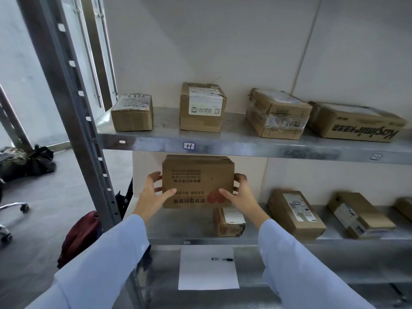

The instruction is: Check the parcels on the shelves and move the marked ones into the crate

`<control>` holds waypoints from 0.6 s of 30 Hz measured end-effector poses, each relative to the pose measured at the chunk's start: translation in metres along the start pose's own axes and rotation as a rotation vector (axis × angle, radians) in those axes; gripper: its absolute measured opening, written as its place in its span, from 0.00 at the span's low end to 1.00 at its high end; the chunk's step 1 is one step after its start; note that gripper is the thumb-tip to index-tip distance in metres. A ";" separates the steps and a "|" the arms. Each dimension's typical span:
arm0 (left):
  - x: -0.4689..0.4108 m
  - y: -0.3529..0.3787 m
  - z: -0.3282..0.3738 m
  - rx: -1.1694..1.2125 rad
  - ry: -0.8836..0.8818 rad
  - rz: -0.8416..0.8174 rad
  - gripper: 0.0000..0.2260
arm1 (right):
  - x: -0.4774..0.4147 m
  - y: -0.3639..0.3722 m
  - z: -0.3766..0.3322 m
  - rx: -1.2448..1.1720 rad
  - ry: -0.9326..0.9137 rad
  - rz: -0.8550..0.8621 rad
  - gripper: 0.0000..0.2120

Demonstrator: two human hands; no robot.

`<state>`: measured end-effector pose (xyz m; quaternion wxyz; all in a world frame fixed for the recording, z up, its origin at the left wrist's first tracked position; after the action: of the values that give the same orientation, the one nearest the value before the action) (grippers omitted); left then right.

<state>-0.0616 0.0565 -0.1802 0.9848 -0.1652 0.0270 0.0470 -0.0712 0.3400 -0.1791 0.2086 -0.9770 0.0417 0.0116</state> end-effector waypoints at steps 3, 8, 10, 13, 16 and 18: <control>-0.002 0.001 0.002 -0.027 0.006 -0.022 0.35 | 0.003 -0.003 -0.005 0.006 -0.014 0.006 0.37; 0.001 0.006 0.009 -0.098 0.033 -0.040 0.30 | 0.009 -0.004 -0.010 0.051 -0.035 -0.026 0.34; 0.001 0.006 0.010 -0.073 0.029 -0.044 0.29 | 0.009 -0.005 -0.009 0.020 -0.028 -0.035 0.35; 0.002 0.004 0.009 -0.002 0.025 -0.052 0.28 | 0.012 -0.007 -0.009 -0.011 -0.013 -0.056 0.36; 0.003 0.005 0.008 0.032 0.023 -0.054 0.27 | 0.016 -0.008 -0.009 -0.008 -0.021 -0.062 0.35; 0.005 0.005 0.008 0.052 0.005 -0.045 0.26 | 0.017 -0.008 -0.007 -0.005 -0.008 -0.056 0.34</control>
<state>-0.0568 0.0638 -0.1748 0.9895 -0.1404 0.0268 0.0239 -0.0540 0.3428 -0.1701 0.2065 -0.9783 0.0137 0.0096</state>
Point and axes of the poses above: each hand's wrist, its own x-axis away from the middle knuckle, its own y-axis out of the palm, z = x × y, the point moved 6 cm from there along -x, towards the middle knuckle, and after that the axes turned 5 degrees about -x, right-handed, at the moved point
